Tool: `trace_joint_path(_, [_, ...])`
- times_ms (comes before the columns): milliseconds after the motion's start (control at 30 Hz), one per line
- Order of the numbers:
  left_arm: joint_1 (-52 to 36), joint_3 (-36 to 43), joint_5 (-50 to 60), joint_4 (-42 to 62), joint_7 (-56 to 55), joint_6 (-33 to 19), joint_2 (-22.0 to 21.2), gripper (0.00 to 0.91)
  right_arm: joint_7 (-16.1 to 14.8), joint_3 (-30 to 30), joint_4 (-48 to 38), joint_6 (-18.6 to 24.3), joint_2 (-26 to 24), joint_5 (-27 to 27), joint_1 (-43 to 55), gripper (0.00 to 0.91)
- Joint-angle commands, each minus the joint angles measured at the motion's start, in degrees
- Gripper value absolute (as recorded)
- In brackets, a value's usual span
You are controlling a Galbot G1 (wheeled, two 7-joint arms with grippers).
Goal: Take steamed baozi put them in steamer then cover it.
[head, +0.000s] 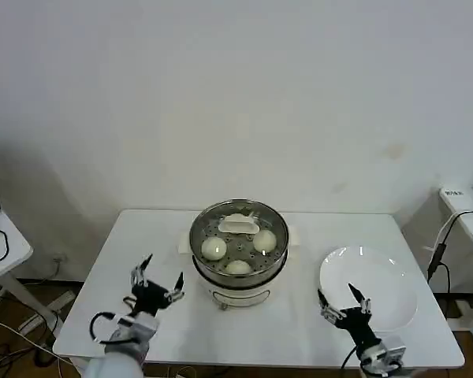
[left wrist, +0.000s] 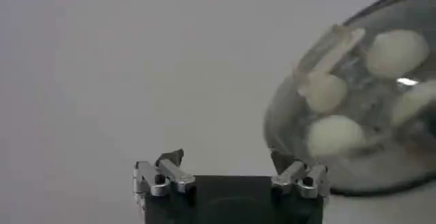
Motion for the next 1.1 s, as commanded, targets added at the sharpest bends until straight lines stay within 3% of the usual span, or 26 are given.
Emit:
trace_joint_path(33, [8.35,-8.21,-19.82,4.47,-1.80,-10.44,-1.87,0.907,-0.79,-2.04,-0.05,2.94,-0.73,0.62,-1.02,0.907])
trace_joint_path(100, [8.34,-8.72,-20.77,4.34,-2.08,-10.34,-1.93,0.907,-2.00,-2.01,0.52,4.21,-0.84,-1.67,-1.61,0.907])
trace_joint_path(200, [8.44,-9.60,-21.95,4.82,-2.67,-10.28,-2.10,0.907,-0.83,-2.66,1.05,2.35,-1.47,1.55,-1.21,0.907])
trace_joint_path(967, [10.78,-9.57,-20.41,3.69,-2.66,-7.31,-3.80,0.907,-1.18,1.98,1.83,0.43,-5.28,3.95,-4.63,0.907])
trace_joint_path(1100, [11.11,-9.33,-20.14,4.15,-2.84,-7.48,-3.70,0.907,0.86,1.82,2.28,0.60,-3.58,4.75,-3.97,0.907])
